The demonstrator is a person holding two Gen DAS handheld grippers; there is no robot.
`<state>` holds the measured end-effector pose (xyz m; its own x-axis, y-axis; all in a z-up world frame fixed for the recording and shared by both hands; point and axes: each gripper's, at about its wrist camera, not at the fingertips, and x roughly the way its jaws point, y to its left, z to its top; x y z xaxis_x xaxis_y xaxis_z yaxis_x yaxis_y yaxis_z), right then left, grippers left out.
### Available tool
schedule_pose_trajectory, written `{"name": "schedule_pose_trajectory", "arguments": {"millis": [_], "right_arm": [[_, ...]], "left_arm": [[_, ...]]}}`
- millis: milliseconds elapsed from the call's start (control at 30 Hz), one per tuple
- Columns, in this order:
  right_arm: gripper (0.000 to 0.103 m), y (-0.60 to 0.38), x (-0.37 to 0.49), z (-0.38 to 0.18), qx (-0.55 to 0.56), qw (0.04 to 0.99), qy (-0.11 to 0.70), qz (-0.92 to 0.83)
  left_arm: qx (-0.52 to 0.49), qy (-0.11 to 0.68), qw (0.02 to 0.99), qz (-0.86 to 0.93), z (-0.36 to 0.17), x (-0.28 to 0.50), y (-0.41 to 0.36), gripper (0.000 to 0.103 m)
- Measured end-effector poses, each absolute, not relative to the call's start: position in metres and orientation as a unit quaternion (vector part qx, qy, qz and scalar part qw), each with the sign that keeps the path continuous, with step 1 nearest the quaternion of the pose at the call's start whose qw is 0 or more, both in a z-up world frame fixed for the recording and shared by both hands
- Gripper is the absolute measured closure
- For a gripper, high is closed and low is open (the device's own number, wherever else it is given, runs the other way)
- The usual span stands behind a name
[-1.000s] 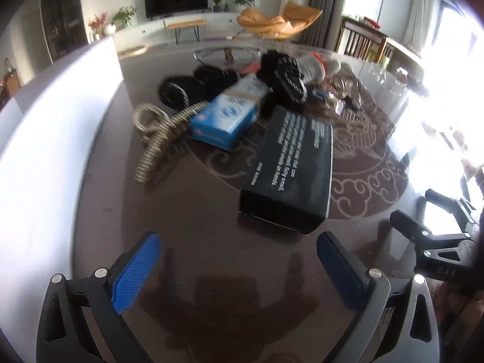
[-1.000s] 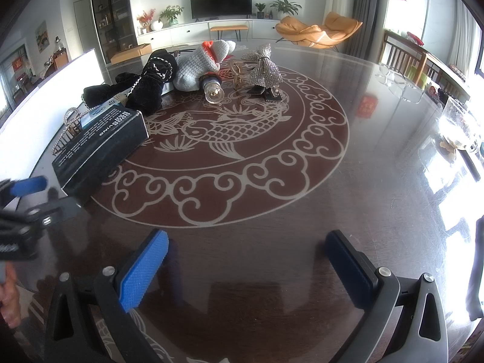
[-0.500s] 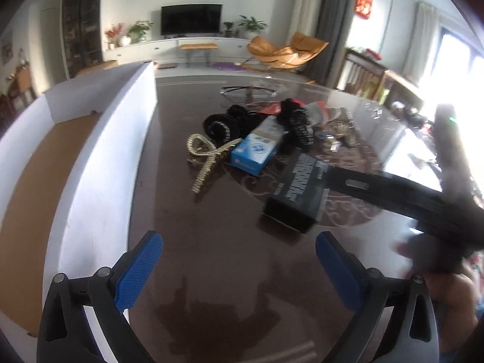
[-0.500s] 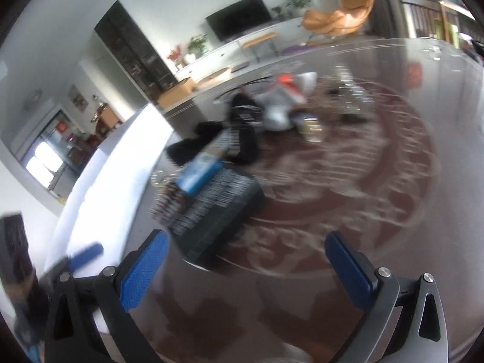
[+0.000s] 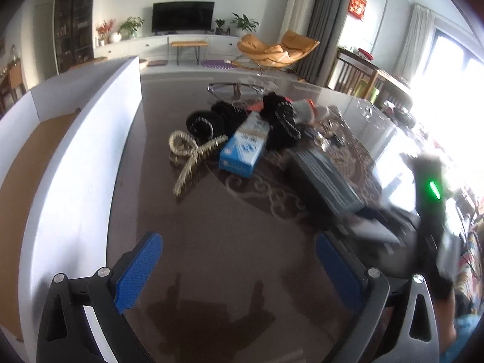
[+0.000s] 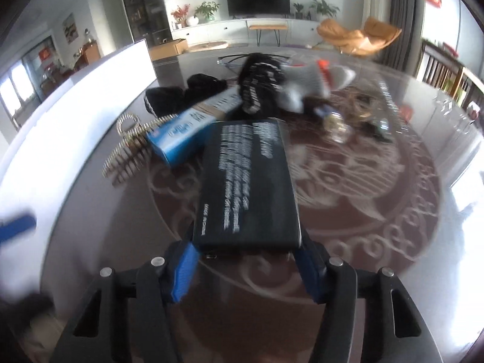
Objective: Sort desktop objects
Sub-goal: 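Grasp the black odor removing bar box with the right gripper, then grasp the gold pearl hair claw clip with the left gripper while the right holds the box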
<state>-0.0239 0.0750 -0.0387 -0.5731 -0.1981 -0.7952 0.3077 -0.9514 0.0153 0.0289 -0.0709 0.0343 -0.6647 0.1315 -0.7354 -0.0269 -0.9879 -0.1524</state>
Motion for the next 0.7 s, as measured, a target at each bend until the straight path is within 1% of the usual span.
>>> {"name": "schedule_pose_trajectory", "arguments": {"millis": [67, 167, 300, 400, 467, 533, 600, 667, 700], "right_arm": [[0.044, 0.089, -0.007, -0.040, 0.432, 0.130, 0.073, -0.889], [0.044, 0.113, 0.005, -0.036, 0.433, 0.116, 0.060, -0.892], [0.044, 0.123, 0.004, -0.036, 0.430, 0.113, 0.050, -0.894], [0.043, 0.120, 0.003, -0.032, 0.425, 0.112, 0.059, -0.896], [0.043, 0.121, 0.001, -0.031, 0.425, 0.114, 0.057, -0.896], [0.043, 0.119, 0.000, -0.031, 0.424, 0.114, 0.056, -0.897], [0.043, 0.119, -0.001, -0.031, 0.424, 0.114, 0.055, -0.897], [0.043, 0.120, 0.002, -0.031, 0.424, 0.114, 0.055, -0.897], [0.043, 0.120, 0.002, -0.031, 0.424, 0.114, 0.055, -0.897]], "left_arm": [[-0.395, -0.058, 0.011, 0.917, 0.035, 0.008, -0.070, 0.000], [-0.391, -0.048, -0.040, 0.918, 0.030, -0.022, -0.072, 0.000], [-0.429, -0.076, -0.068, 0.897, 0.008, -0.065, -0.086, 0.000], [-0.449, -0.098, -0.052, 0.887, -0.008, -0.083, -0.097, 0.000], [-0.449, -0.131, 0.003, 0.884, -0.015, -0.084, -0.100, 0.000], [-0.448, -0.113, 0.060, 0.885, -0.015, -0.078, -0.090, 0.000], [-0.450, -0.097, 0.085, 0.884, -0.014, -0.069, -0.083, 0.004], [-0.449, -0.096, 0.075, 0.885, -0.012, -0.060, -0.087, 0.004], [-0.447, -0.099, 0.053, 0.888, -0.011, -0.057, -0.093, 0.004]]}}
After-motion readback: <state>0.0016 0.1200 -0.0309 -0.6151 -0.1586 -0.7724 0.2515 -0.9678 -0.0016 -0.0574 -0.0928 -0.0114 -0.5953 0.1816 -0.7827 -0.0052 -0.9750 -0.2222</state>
